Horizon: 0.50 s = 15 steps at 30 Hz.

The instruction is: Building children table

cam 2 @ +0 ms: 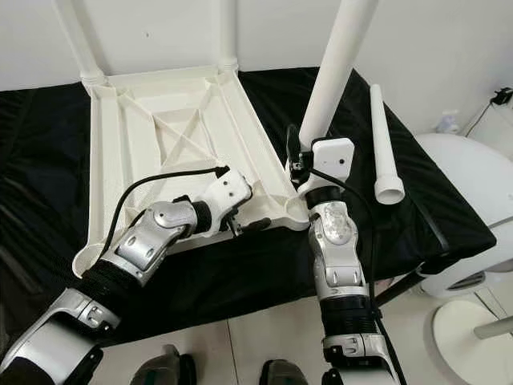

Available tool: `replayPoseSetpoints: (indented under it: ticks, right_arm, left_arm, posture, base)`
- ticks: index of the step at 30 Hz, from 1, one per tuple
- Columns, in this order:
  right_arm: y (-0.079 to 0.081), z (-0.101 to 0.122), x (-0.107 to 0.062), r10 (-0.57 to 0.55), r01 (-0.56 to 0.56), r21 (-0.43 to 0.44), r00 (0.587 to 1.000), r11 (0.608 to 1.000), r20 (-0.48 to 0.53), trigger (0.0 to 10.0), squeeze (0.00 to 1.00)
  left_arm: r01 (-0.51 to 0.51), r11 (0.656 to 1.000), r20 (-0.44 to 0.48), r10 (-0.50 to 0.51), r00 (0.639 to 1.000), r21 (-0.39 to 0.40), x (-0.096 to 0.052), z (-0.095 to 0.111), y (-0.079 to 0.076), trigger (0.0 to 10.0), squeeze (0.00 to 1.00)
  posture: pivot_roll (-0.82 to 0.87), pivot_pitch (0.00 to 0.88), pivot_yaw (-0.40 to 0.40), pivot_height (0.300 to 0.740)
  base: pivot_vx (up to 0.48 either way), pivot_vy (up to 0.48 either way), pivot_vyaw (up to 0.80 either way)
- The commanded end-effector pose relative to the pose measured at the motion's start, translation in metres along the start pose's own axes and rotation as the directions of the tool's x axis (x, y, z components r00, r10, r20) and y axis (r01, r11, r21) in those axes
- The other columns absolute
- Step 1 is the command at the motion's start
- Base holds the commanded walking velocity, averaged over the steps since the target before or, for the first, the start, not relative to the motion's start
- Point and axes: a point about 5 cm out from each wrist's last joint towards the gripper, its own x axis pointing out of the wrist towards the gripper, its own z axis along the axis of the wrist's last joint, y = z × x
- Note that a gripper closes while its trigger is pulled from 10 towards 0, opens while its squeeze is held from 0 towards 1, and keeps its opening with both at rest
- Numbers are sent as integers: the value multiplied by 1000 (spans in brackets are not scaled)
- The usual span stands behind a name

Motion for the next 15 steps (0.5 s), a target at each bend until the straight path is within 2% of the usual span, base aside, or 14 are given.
replayPoseSetpoints:
  ticks: [1,2,8,15]
  right_arm:
    - [-4,2,-2,-16,16,0,1000,1000,6,10000,0]
    - [-4,2,-3,-16,16,0,1000,1000,6,10000,0]
    - [-3,2,-3,-13,13,0,1000,1000,5,10000,0]
    - [-3,2,-3,-6,6,-3,1000,1000,5,10000,0]
  left_arm:
    - [-207,978,-60,206,977,-4,0,-7,12,10000,0]
    - [-238,971,-106,236,966,-7,1,-13,14,10000,0]
    - [-266,964,-143,262,954,-9,3,-17,15,10000,0]
    - [-207,978,-187,209,960,34,7,-22,5,10000,0]
  posture:
    - [-15,46,13,740]
    - [-15,45,13,740]
    - [-17,42,9,740]
    - [-16,42,8,740]
  base:
    - [0,0,0]
    - [0,0,0]
    - [0,0,0]
    - [0,0,0]
